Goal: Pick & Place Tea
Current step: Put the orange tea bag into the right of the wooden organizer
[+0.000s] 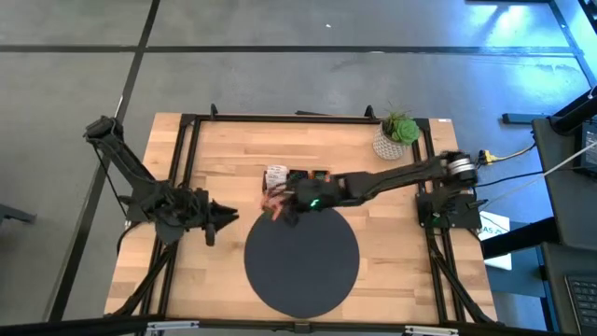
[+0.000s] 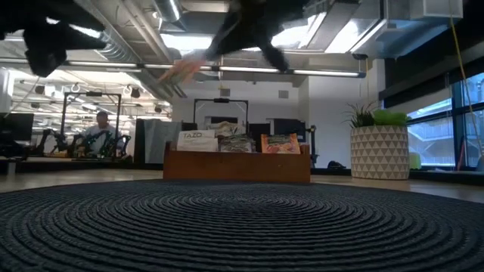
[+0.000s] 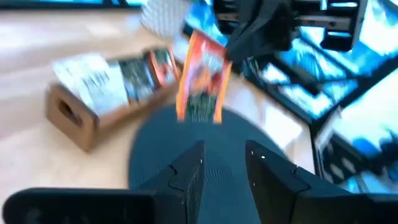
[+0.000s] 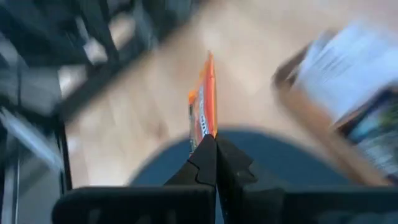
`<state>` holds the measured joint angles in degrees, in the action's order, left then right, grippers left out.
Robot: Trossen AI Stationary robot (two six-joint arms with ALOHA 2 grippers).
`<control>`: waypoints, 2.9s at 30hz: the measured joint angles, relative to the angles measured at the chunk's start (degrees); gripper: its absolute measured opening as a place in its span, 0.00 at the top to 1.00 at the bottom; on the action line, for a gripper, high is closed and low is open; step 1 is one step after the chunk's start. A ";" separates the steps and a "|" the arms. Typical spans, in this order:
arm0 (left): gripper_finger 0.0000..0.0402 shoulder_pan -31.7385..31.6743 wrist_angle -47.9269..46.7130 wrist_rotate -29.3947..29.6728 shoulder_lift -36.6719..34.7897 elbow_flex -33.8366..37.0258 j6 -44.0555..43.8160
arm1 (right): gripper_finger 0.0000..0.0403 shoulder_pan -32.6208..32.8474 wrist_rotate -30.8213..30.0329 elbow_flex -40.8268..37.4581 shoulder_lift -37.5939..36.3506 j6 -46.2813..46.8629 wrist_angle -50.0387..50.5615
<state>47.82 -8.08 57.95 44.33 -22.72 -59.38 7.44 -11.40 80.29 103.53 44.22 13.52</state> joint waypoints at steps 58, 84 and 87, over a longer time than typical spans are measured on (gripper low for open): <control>0.77 -20.62 64.03 -24.34 9.03 -0.04 51.81 | 1.00 6.47 -10.88 -6.07 0.30 -35.49 -58.64; 0.99 -26.92 8.45 -32.78 8.51 -18.56 43.33 | 0.56 6.73 -2.52 -6.02 -18.17 -22.00 -10.67; 0.99 -31.76 -9.28 -42.34 12.16 -26.89 39.37 | 0.46 6.11 -2.70 -6.05 -18.41 -20.76 -11.19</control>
<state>16.06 -17.36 15.60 56.49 -49.61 -20.01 13.55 -14.10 74.24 85.12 23.46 2.33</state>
